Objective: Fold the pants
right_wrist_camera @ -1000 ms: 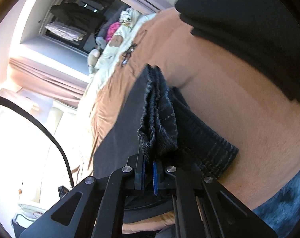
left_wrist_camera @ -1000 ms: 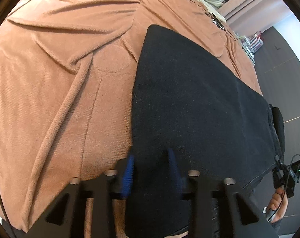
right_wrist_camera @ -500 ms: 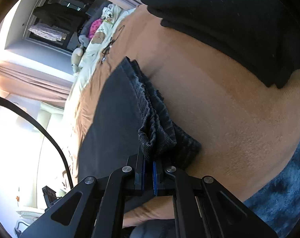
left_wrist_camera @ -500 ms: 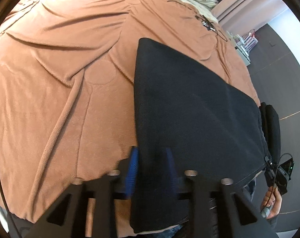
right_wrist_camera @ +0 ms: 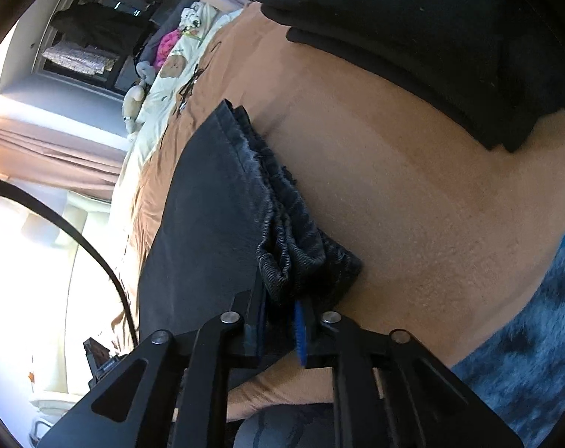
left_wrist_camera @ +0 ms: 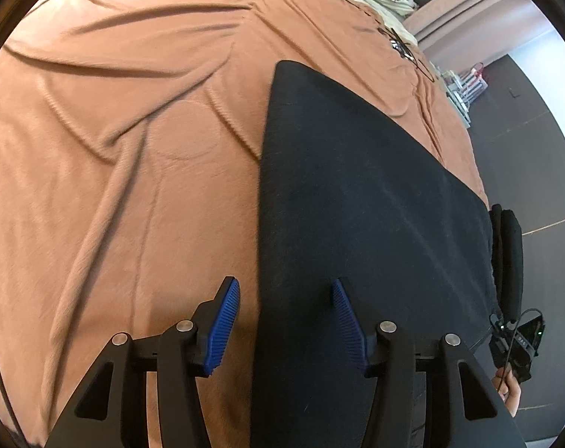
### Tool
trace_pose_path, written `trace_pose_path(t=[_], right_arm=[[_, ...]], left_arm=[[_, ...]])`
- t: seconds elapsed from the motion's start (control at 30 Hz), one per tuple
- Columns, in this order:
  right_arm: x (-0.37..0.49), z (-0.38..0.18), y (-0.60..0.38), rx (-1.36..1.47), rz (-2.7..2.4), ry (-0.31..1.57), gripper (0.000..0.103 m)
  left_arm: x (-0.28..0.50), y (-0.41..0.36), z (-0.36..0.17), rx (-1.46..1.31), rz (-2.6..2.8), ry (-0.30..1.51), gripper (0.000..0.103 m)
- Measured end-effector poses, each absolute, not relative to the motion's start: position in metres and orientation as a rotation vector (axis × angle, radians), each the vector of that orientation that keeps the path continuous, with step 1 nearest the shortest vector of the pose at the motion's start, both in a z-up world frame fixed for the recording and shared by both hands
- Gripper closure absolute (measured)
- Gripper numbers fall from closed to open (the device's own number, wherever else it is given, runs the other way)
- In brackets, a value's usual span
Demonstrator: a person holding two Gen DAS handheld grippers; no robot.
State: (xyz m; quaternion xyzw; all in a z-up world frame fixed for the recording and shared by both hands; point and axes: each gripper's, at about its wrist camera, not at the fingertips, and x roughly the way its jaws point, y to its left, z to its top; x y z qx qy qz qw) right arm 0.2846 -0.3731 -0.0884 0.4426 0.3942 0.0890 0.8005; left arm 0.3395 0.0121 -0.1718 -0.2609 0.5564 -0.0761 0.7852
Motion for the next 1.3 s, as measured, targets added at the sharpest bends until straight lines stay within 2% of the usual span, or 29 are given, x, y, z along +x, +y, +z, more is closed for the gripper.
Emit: trace_pose_path(t=[0.07,0.1,0.13,0.17,0.23,0.47,0.5,0.57,0.63,0.8,1.3], right_arm=[[0.281,-0.084,-0.373,0.919,0.18,0.849,0.084],[0.278,-0.081,-0.374,0.899,0.17,0.853,0.082],[0.277,-0.08,-0.375,0.892,0.161,0.856,0.073],[0.274,-0.079,-0.378,0.891,0.149,0.854,0.06],[0.27,-0.078,-0.382,0.906,0.134,0.845,0.051],[0.294,-0.1,-0.369,0.955,0.206,0.895,0.052],[0.296,-0.097,-0.368,0.948,0.195,0.885,0.055],[0.3,-0.092,-0.367,0.946,0.19,0.872,0.075],[0.301,-0.085,-0.365,0.948,0.206,0.855,0.082],[0.302,-0.067,-0.347,0.899,0.247,0.841,0.083],[0.338,-0.065,-0.263,0.816,0.379,0.907,0.084]], left_arm=[[0.346,0.01,-0.174,-0.572,-0.181,1.193,0.05],[0.348,0.01,-0.174,-0.572,-0.184,1.188,0.056],[0.351,0.009,-0.173,-0.566,-0.185,1.178,0.065],[0.352,0.01,-0.172,-0.561,-0.182,1.171,0.068],[0.354,0.011,-0.172,-0.565,-0.185,1.155,0.077],[0.356,0.01,-0.169,-0.537,-0.175,1.145,0.095],[0.355,0.011,-0.167,-0.536,-0.166,1.137,0.096],[0.353,0.011,-0.158,-0.517,-0.148,1.11,0.096],[0.352,0.013,-0.147,-0.511,-0.136,1.087,0.097],[0.351,0.022,-0.123,-0.504,-0.137,1.044,0.097],[0.34,0.093,-0.073,-0.408,-0.068,0.98,0.097]])
